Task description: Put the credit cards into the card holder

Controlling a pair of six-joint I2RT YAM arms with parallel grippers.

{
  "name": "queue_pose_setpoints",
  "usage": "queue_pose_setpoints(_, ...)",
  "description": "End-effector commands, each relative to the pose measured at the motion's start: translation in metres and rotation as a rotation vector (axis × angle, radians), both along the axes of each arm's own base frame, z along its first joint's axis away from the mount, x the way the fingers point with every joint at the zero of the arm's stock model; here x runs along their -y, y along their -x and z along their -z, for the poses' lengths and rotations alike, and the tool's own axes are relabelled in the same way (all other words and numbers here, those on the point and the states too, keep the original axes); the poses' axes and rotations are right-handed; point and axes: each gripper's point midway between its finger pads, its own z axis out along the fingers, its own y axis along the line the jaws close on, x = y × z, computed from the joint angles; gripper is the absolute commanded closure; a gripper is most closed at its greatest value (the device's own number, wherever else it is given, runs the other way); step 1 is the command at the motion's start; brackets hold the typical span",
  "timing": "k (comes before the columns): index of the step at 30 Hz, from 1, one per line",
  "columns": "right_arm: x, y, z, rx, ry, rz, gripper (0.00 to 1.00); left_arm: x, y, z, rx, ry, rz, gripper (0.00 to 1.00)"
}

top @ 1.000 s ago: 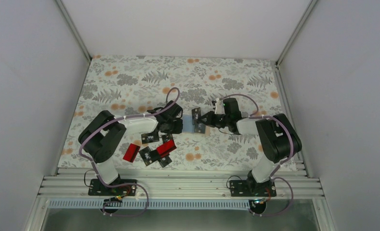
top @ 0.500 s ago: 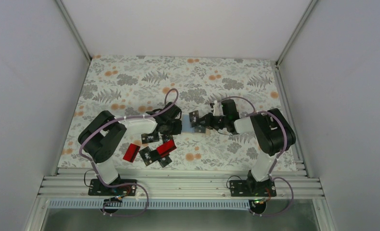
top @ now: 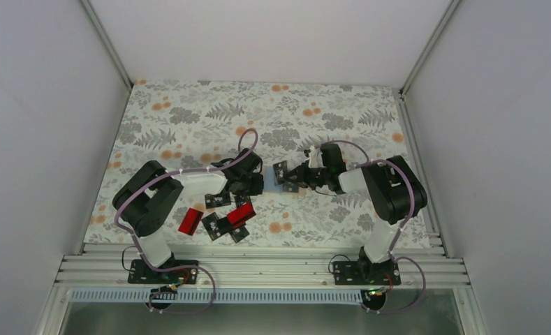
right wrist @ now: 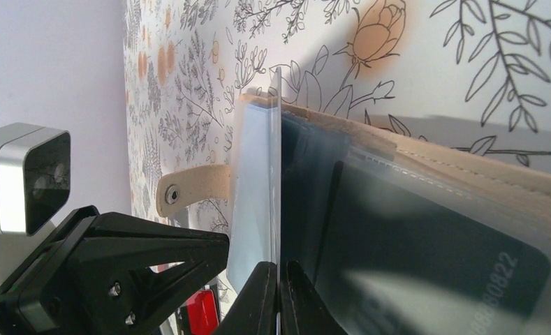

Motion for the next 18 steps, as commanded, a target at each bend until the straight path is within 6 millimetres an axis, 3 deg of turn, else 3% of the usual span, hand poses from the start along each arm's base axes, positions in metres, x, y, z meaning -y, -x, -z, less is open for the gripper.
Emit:
queue_pose_setpoints(1, -0.001, 0.000, 0.008, -0.049, 0.026, 0.015, 0.96, -0.002, 0.006, 0.006, -0.027, 0.000, -0.001, 0.98)
queue_pose_setpoints(18, -0.007, 0.018, 0.021, -0.145, 0.101, 0.039, 0.95, -0.003, 0.008, 0.006, -0.034, -0.001, 0.000, 0.98)
